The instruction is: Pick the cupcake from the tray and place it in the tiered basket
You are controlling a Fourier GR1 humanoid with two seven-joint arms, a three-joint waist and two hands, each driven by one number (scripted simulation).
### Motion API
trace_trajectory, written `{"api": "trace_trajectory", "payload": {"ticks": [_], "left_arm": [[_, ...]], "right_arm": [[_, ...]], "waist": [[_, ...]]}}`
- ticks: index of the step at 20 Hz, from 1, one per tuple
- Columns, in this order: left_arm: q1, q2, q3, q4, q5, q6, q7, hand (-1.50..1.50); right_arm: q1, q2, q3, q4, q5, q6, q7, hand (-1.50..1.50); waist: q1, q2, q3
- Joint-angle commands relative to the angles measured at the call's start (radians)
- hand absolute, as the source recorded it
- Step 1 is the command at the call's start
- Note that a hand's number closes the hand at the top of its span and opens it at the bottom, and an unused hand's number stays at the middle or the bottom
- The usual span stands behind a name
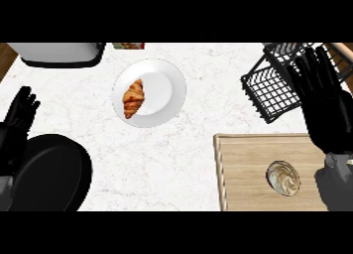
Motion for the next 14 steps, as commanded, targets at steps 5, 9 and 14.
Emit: {"api": "trace_trajectory", "payload": {"ticks": [5,9,14], "left_arm": [[-0.071,-0.105,-0.094,-0.063,-0.062,0.042,-0.013,0.00],[-0.099,-0.174,-0.158,-0.062,-0.086,0.068,0.008,0.00],[-0.106,-0.193,-0.170,-0.066,-0.088,0.088,0.040,0.00]], "right_arm": [[-0.096,-0.031,-0.034,0.090,-0.373,0.517,-0.014,1.50],[-0.049,-0.097,0.005,0.258,-0.397,0.649,0.085,-1.50],[-0.018,-0.090,0.011,0.315,-0.729,0.972,0.185,-1.50]], "waist": [[0.022,0.015,0.024],[0.024,0.033,0.020],[0.025,0.027,0.025]]}}
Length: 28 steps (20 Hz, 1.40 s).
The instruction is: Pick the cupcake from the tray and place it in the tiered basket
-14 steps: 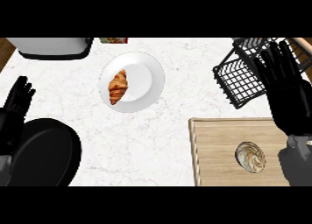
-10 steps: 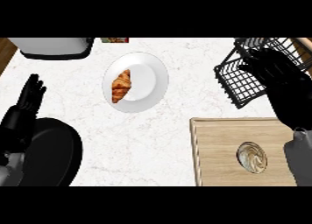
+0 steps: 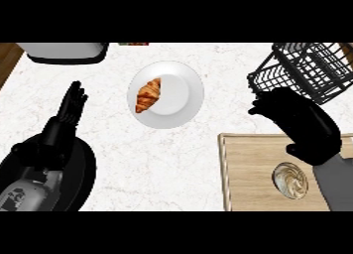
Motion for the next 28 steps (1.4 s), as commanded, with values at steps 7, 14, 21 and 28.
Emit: {"api": "trace_trajectory", "payload": {"ticks": [7,14,21,28], "left_arm": [[-0.034,-0.047,-0.051,-0.003,-0.056,0.065,0.055,0.00],[-0.020,-0.068,-0.061,0.015,-0.065,0.081,0.056,0.00],[-0.021,-0.088,-0.082,0.022,-0.099,0.109,0.056,0.00],[-0.030,-0.121,-0.101,0.013,-0.117,0.127,0.076,0.00]], "right_arm": [[-0.078,-0.330,-0.143,0.193,-0.242,0.694,0.091,-1.50],[-0.204,-0.498,-0.320,0.023,-0.041,0.924,0.069,-1.50],[-0.239,-0.469,-0.436,-0.231,0.152,0.972,0.075,-1.50],[-0.136,-0.393,-0.438,-0.435,0.280,0.973,0.060,-1.50]], "waist": [[0.000,-0.013,-0.004],[-0.028,-0.031,-0.004],[-0.032,-0.030,-0.005],[-0.026,-0.025,-0.005]]}}
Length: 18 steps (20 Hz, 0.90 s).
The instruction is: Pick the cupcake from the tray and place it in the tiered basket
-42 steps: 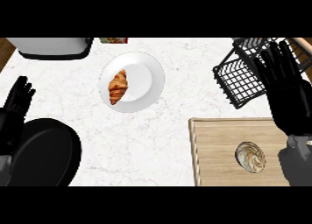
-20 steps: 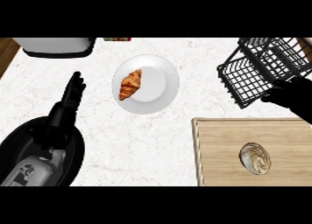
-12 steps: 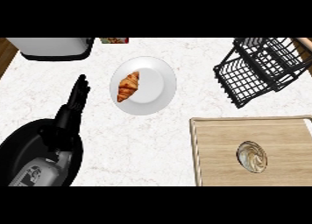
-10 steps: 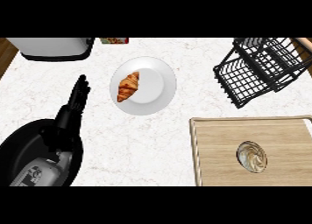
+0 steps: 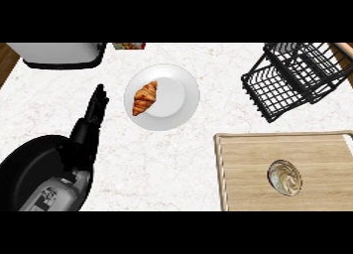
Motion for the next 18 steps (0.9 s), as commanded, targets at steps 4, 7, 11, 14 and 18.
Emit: {"api": "trace_trajectory", "payload": {"ticks": [4,7,11,14,18], "left_arm": [[0.006,-0.004,0.000,-0.001,-0.024,0.014,0.006,0.00],[-0.033,-0.005,0.009,0.005,-0.022,0.004,0.037,0.00],[-0.003,-0.009,0.012,-0.010,-0.008,-0.014,0.014,0.00],[-0.014,-0.008,0.002,-0.026,-0.033,0.003,0.033,0.00],[0.001,-0.024,-0.007,-0.025,-0.038,0.010,0.041,0.00]], "right_arm": [[0.072,0.076,-0.019,-0.192,0.127,0.219,-0.047,-1.50],[0.078,0.071,-0.003,-0.226,0.168,0.220,-0.048,-1.50],[0.110,0.052,0.034,-0.271,0.228,0.220,-0.043,-1.50],[0.138,0.064,0.038,-0.321,0.282,0.220,-0.054,-1.50],[0.149,0.022,0.025,-0.323,0.319,0.220,-0.085,-1.50]], "waist": [[0.004,-0.001,-0.001],[0.005,0.003,-0.001],[0.018,0.004,-0.001],[0.017,0.003,0.001],[0.018,0.003,0.001]]}}
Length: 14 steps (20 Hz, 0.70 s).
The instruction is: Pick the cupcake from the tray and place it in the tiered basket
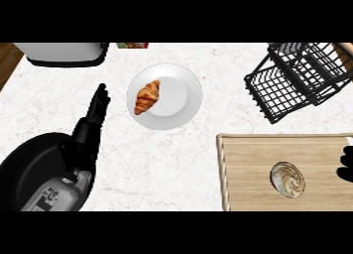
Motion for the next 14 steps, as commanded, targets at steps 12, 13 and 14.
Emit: {"api": "trace_trajectory", "payload": {"ticks": [12,13,14], "left_arm": [[-0.004,-0.008,0.010,-0.001,-0.014,-0.019,-0.017,0.00],[-0.025,-0.017,0.009,0.018,-0.019,-0.009,0.011,0.00],[-0.001,0.001,0.019,0.012,-0.008,-0.032,-0.019,0.00]], "right_arm": [[-0.024,0.064,0.006,-0.106,0.234,0.206,-0.132,-1.50],[-0.009,0.068,0.016,-0.145,0.235,0.206,-0.145,-1.50],[-0.023,0.063,0.012,-0.138,0.242,0.206,-0.150,-1.50]], "waist": [[0.021,0.005,0.003],[0.003,0.003,0.003],[0.019,0.005,0.003]]}}
